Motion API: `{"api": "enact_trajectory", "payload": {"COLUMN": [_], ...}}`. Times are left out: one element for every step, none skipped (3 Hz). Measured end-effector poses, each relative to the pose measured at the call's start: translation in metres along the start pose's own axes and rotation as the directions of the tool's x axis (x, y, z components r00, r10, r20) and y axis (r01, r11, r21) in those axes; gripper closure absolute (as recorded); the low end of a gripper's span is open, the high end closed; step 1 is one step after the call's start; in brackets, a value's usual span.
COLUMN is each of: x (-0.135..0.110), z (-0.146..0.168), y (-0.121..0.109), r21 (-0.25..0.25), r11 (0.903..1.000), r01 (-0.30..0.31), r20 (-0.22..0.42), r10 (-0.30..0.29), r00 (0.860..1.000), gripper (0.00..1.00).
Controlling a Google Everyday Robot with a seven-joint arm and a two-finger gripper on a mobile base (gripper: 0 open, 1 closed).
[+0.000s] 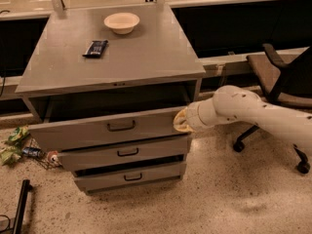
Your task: Close top drawer
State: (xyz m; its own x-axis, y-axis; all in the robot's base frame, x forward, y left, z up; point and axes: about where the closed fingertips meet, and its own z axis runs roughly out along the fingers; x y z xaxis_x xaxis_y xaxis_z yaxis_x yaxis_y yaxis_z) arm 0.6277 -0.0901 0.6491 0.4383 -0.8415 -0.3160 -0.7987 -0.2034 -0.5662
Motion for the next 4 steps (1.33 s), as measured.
{"api": "enact_trajectory", "payload": {"x": [0.012, 0.019, 0.022, 0.006], "z": [0.010, 0.017, 0.018, 0.004], "y": [-0.018, -0.028, -0.033, -0.030], "r21": [0.027, 0.050, 0.075, 0.079], "r11": [0.9990, 0.9976, 0.9966, 0.9968], "r01": [0.035, 0.047, 0.035, -0.011], "r20": [-0.001, -0.002, 0.010, 0.080], "r10": [-0.035, -0.047, -0.036, 0.005], "r00": [0.999, 0.999, 0.999, 0.997], "gripper": [1.00, 1.00, 1.00, 1.00]}}
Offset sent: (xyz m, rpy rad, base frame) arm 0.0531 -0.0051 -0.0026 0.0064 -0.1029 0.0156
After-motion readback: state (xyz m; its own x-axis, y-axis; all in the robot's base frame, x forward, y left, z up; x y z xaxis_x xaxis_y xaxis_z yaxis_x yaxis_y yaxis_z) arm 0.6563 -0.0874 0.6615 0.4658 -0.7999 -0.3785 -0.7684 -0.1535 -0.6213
